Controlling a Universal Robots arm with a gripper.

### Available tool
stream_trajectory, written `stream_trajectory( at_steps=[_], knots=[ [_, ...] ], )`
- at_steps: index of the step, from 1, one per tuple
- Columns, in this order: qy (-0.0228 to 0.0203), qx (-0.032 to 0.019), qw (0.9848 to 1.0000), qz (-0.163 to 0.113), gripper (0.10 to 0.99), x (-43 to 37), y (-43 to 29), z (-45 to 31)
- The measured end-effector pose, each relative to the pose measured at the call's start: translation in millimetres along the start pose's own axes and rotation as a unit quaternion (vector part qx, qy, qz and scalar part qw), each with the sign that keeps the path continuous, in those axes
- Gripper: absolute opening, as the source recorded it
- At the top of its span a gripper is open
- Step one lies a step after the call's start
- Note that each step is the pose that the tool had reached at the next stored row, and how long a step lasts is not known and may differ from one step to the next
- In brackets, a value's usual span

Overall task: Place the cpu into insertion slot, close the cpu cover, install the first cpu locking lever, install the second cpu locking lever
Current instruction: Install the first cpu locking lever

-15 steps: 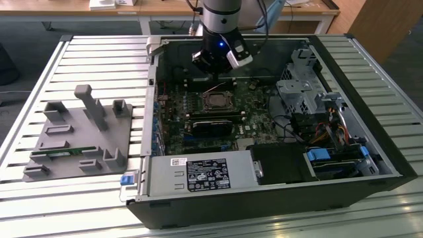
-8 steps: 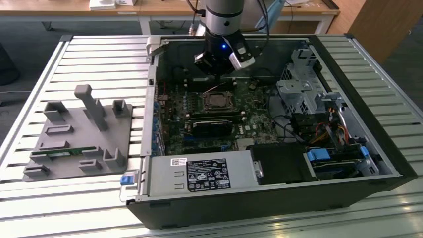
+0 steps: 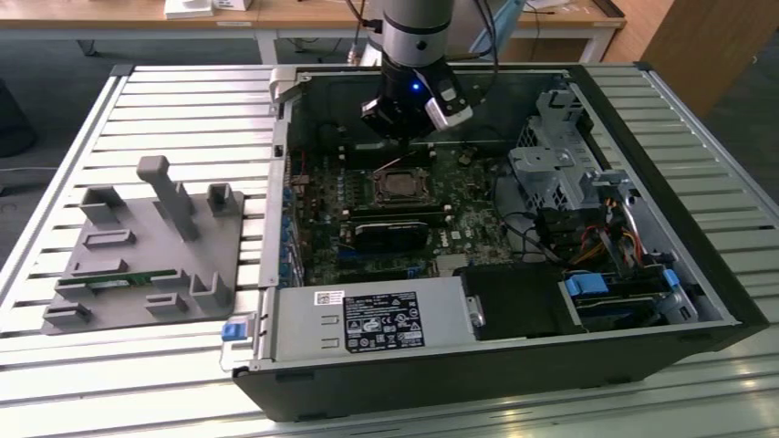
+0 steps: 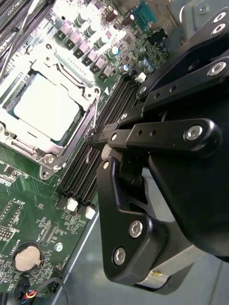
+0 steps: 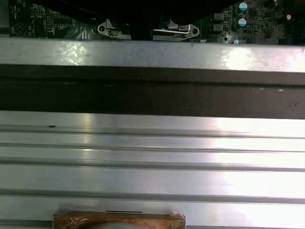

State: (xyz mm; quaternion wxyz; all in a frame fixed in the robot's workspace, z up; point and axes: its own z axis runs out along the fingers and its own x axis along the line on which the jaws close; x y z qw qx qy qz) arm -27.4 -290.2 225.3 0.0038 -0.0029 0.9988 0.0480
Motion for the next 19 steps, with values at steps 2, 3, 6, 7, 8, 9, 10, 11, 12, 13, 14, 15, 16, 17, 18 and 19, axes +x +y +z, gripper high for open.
stream_trajectory(
  at_steps=[2,3,6,7,8,9,10,11,12,13,14,15,16,17,18,19],
  knots=[
    [0.0000,0.0000,1.0000,0.000,0.106,-2.1,0.1,0.7],
    [0.0001,0.0001,1.0000,0.000,0.106,-3.3,0.3,1.2],
    [0.0000,0.0000,1.0000,0.000,0.106,-6.4,0.8,3.4],
    [0.0000,0.0000,1.0000,0.000,0.106,-7.1,0.9,4.3],
    [0.0001,0.0001,1.0000,0.000,0.106,-7.6,1.1,5.4],
    [0.0000,0.0000,1.0000,0.000,0.106,-8.1,1.1,6.5],
    [0.0000,0.0000,1.0000,0.000,0.106,-8.6,1.1,7.8],
    [0.0000,0.0000,1.0000,0.000,0.106,-9.1,1.1,9.2],
    [0.0000,0.0000,1.0000,0.000,0.106,-9.5,0.9,10.6],
    [0.0000,0.0000,1.0000,0.000,0.106,-9.9,0.8,12.3],
    [0.0001,0.0001,1.0000,0.000,0.106,-10.2,0.7,13.8],
    [0.0000,0.0001,1.0000,0.000,0.106,-10.6,0.5,15.3],
    [0.0000,0.0001,1.0000,0.000,0.106,-10.8,0.4,16.6],
    [0.0000,0.0001,1.0000,0.000,0.106,-11.0,0.3,17.8],
    [0.0000,0.0003,1.0000,0.000,0.106,-11.1,0.2,18.9],
    [0.0000,0.0005,1.0000,0.000,0.106,-11.3,0.1,19.9]
  ],
)
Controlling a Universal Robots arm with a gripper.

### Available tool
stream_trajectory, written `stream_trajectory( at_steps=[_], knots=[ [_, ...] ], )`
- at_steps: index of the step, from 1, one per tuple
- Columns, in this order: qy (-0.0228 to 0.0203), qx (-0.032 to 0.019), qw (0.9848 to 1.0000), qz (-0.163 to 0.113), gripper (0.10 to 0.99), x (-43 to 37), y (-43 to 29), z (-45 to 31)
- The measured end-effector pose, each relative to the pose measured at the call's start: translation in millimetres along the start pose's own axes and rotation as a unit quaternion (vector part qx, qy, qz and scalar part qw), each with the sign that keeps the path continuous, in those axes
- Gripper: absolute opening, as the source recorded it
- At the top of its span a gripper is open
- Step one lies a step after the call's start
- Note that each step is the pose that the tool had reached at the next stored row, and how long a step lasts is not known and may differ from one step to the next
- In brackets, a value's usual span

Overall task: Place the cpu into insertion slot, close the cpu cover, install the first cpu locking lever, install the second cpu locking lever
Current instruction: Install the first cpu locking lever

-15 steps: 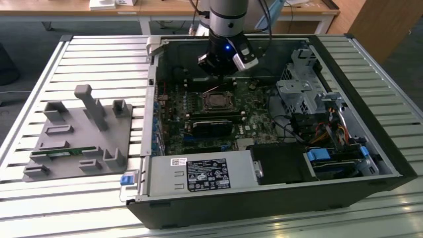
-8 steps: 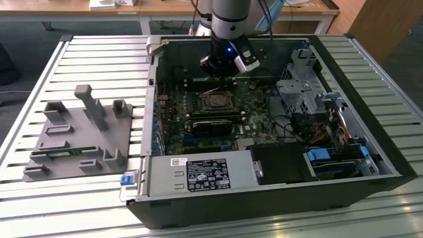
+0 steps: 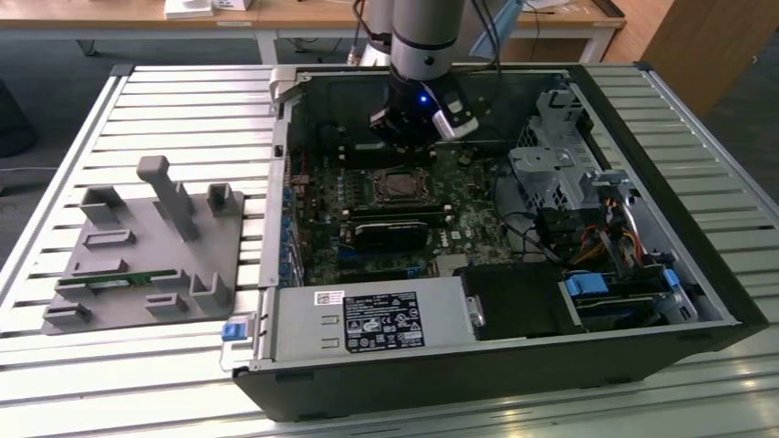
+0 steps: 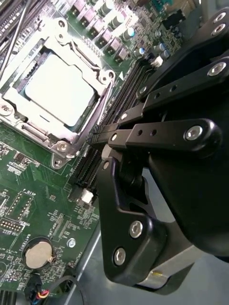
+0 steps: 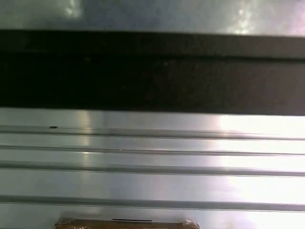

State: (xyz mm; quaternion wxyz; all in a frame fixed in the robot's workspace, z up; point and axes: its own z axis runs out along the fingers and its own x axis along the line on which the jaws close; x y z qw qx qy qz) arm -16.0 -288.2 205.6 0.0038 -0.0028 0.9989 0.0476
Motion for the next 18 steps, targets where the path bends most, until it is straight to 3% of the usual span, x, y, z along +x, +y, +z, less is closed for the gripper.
stream_trajectory(
  at_steps=[8,18],
  knots=[
    [0.0001,0.0041,1.0000,0.000,0.106,-0.6,-0.3,5.7],
    [0.0001,0.0072,1.0000,0.000,0.106,-0.8,0.0,5.3]
  ],
)
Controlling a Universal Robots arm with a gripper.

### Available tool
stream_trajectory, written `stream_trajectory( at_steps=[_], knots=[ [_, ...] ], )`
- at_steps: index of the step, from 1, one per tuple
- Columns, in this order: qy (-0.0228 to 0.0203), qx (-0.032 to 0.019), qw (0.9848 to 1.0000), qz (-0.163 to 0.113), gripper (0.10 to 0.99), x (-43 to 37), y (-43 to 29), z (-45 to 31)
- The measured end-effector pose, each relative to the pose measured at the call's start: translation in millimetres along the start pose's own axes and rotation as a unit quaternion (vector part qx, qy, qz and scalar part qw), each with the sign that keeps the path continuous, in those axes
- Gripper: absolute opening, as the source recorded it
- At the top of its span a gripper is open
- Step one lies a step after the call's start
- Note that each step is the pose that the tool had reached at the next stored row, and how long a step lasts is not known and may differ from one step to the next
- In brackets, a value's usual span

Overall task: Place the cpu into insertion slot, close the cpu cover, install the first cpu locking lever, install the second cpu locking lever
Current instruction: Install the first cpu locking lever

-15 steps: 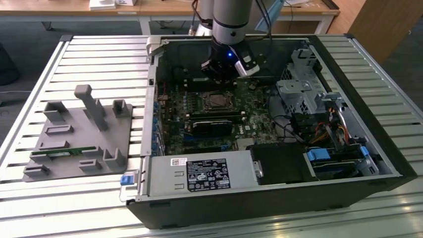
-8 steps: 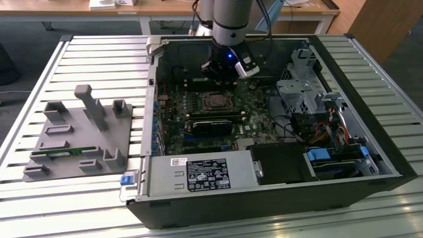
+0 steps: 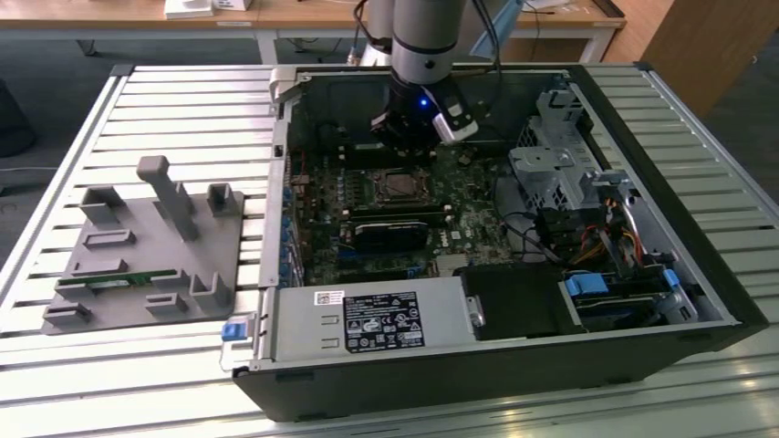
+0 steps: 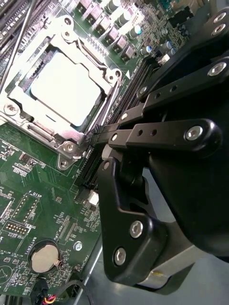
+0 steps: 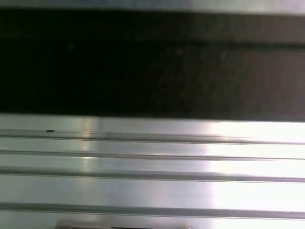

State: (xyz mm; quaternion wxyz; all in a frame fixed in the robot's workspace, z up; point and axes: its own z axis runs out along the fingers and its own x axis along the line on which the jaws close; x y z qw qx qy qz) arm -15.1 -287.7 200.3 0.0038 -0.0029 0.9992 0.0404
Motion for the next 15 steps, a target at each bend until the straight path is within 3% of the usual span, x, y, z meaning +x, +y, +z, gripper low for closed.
stream_trajectory(
  at_steps=[5,11,15],
  knots=[
    [-0.0001,0.0013,1.0000,0.000,0.106,-0.1,0.1,-0.9],
    [0.0002,0.0145,0.9999,0.000,0.106,-0.1,1.0,0.8],
    [0.0000,0.0201,0.9998,0.000,0.106,-0.9,3.1,3.2]
  ],
)
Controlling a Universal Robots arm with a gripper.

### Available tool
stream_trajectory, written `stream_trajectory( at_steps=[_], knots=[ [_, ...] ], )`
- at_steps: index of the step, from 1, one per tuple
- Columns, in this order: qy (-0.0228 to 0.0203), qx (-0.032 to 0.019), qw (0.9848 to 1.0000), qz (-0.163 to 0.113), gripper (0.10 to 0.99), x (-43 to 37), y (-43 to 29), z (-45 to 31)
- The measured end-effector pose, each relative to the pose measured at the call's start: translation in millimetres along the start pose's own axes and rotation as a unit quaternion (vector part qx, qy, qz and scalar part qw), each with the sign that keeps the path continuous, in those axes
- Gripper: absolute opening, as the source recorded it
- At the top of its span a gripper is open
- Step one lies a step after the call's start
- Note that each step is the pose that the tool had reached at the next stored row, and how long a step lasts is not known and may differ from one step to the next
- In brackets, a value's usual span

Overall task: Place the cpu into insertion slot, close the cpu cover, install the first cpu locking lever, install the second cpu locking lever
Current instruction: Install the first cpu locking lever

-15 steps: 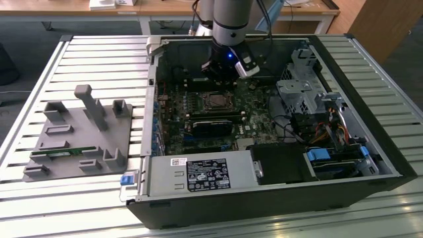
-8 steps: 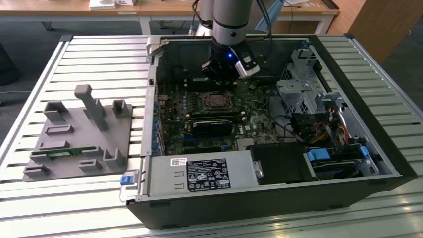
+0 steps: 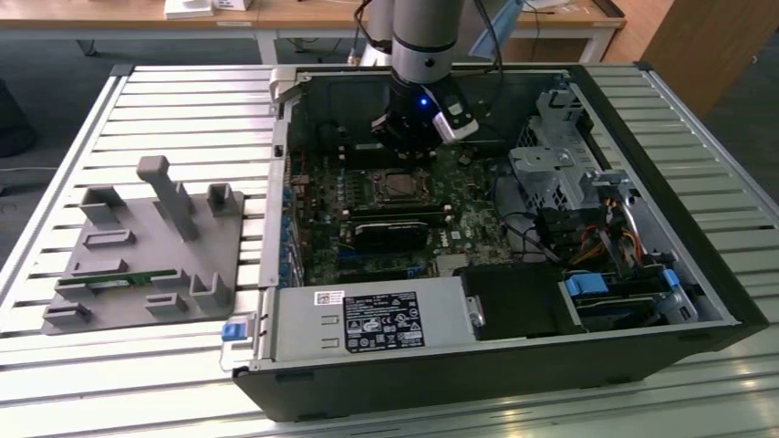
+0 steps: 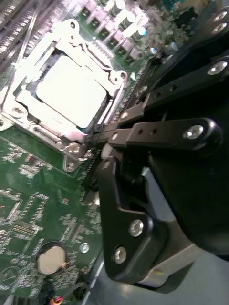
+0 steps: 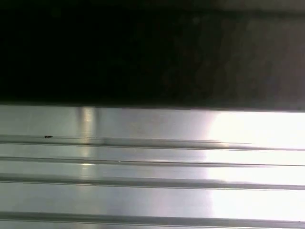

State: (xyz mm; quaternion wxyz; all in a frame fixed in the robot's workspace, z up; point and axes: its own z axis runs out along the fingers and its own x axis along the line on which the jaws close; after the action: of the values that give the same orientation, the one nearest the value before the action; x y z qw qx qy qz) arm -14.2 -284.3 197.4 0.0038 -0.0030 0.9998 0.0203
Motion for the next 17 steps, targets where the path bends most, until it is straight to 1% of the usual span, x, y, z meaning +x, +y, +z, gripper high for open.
stream_trajectory(
  at_steps=[3,7,9,10,14,15,17],
  knots=[
    [0.0004,0.0013,1.0000,0.000,0.106,-0.4,1.3,0.9],
    [0.0001,0.0008,1.0000,0.000,0.106,-0.6,2.2,1.2],
    [-0.0004,-0.0001,1.0000,0.000,0.106,-0.8,2.6,-0.4],
    [-0.0002,0.0001,1.0000,0.000,0.106,-0.8,2.6,-3.3],
    [0.0001,0.0007,1.0000,0.000,0.106,-0.8,3.1,-20.7],
    [0.0001,0.0008,1.0000,0.000,0.106,-0.8,3.2,-23.7],
    [0.0001,0.0007,1.0000,0.000,0.106,-0.8,2.5,-24.2]
  ],
)
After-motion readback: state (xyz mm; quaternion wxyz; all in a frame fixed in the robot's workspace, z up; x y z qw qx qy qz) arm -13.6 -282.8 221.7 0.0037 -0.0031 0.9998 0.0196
